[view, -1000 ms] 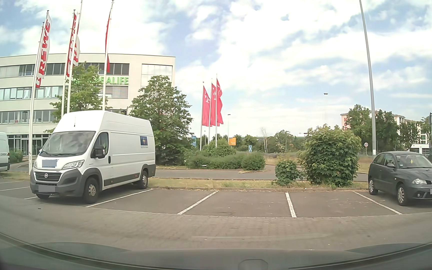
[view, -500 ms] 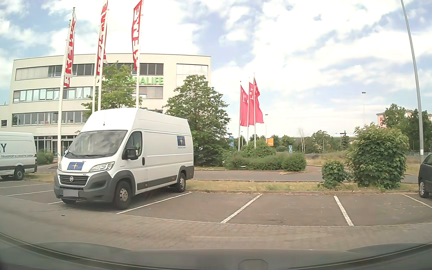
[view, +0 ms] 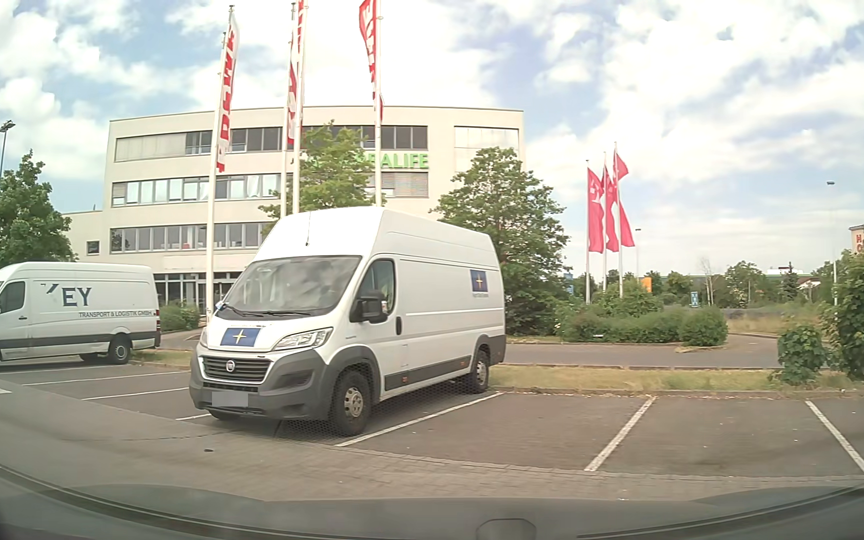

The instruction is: Follow the waypoints while adhering to traffic rules and regulations

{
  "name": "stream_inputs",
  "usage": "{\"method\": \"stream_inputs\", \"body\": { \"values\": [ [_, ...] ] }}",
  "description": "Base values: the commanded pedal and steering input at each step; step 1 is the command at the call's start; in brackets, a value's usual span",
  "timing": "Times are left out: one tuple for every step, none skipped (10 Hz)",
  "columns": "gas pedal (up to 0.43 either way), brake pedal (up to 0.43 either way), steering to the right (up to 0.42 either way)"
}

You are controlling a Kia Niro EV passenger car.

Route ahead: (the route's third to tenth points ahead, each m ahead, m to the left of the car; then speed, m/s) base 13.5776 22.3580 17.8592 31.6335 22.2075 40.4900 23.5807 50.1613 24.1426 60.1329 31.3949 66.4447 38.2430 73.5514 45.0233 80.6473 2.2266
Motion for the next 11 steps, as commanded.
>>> {"method": "stream_inputs", "body": {
  "values": [
    [0.067, 0.024, -0.716],
    [0.059, 0.03, -0.716],
    [0.039, 0.024, -0.716],
    [0.039, 0.03, -0.716],
    [0.039, 0.024, -0.716],
    [0.039, 0.024, -0.716],
    [0.039, 0.03, -0.716],
    [0.039, 0.024, -0.716],
    [0.039, 0.024, -0.714],
    [0.028, 0.03, -0.712],
    [0.028, 0.024, -0.71]
  ]
}}
